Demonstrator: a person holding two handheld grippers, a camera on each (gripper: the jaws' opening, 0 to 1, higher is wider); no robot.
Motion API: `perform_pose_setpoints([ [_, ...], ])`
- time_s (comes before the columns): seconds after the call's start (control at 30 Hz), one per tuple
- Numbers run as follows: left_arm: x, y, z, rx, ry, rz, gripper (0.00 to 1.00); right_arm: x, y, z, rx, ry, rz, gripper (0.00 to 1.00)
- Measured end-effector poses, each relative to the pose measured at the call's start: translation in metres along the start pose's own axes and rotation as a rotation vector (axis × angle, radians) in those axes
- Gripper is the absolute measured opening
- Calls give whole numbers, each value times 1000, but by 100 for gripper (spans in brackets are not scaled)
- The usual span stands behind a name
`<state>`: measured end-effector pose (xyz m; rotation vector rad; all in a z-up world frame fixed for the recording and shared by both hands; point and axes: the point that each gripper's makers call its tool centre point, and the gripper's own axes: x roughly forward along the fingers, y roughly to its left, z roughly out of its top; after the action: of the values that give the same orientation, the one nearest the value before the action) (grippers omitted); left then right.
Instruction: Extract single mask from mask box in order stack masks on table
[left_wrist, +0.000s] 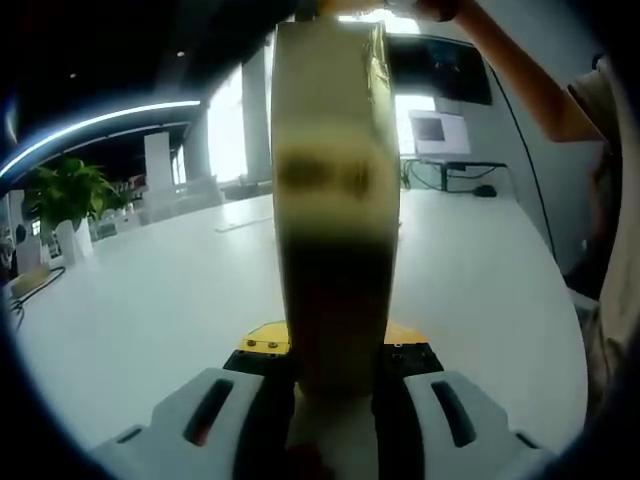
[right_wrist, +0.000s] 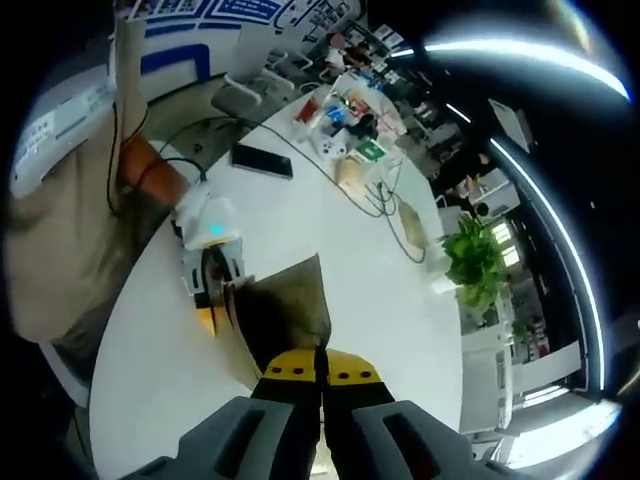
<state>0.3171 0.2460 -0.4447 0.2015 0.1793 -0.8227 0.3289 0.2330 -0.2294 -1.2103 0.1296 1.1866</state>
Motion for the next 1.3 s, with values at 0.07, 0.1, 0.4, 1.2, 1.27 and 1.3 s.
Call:
perform_pose_setpoints([
  [0.07, 0, 0, 0, 0, 0, 0, 20, -3, -3, 0, 3, -2, -12, 0],
  [0.1, 0, 0, 0, 0, 0, 0, 20, -5, -4, 0, 3, -4, -18, 0],
  [0.4, 0, 2, -1, -1, -1, 2, 20, -25, -21, 1, 29, -29, -97, 0],
  [1.2, -1, 3, -2, -11, 4, 8, 20, -94, -64, -44, 156, -23, -335, 0],
  [1.27, -1, 3, -2, -11, 4, 8, 20, -93, -62, -53, 175, -10, -337, 0],
  [1.3, -1, 2, -2, -12, 4, 8, 20, -92, -60, -58, 183, -6, -333, 0],
])
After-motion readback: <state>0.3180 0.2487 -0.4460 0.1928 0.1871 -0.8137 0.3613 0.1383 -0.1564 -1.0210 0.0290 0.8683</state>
